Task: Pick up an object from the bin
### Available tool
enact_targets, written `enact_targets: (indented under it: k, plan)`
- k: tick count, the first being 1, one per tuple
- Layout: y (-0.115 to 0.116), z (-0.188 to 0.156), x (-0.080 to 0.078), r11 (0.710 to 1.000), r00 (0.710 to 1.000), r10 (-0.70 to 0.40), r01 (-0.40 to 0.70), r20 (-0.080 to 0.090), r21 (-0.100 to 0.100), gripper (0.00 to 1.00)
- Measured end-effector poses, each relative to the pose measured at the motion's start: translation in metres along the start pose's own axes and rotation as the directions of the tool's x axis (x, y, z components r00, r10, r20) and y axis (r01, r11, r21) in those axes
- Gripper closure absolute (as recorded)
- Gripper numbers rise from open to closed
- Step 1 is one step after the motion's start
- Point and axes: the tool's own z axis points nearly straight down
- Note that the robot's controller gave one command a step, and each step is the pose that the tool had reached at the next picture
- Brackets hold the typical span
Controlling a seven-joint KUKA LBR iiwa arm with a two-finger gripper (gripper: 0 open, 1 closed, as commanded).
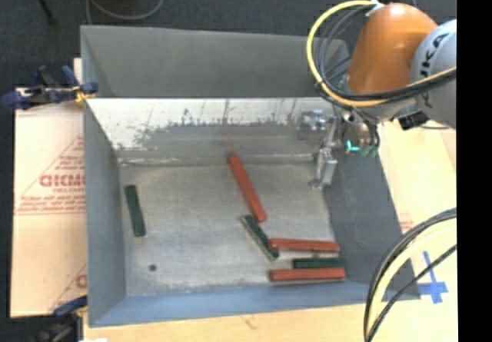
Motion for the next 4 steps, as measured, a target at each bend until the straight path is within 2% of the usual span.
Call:
enact_targets:
  k: [1,2,3,4]
  plan:
    - [0.064,0.083,0.024,0.939,0.939,-0.345,0.345,0.003,-0.002,0.00]
    - [0.090,0.105,0.103,0.995,0.995,-0.098,0.098,0.013,0.000,0.00]
    - [0.066,0.058,0.113,0.983,0.983,0.186,-0.186,0.009,-0.003,0.00]
    - [0.035,0.113,0.160,0.974,0.974,0.227,-0.227,-0.001,0.000,0.00]
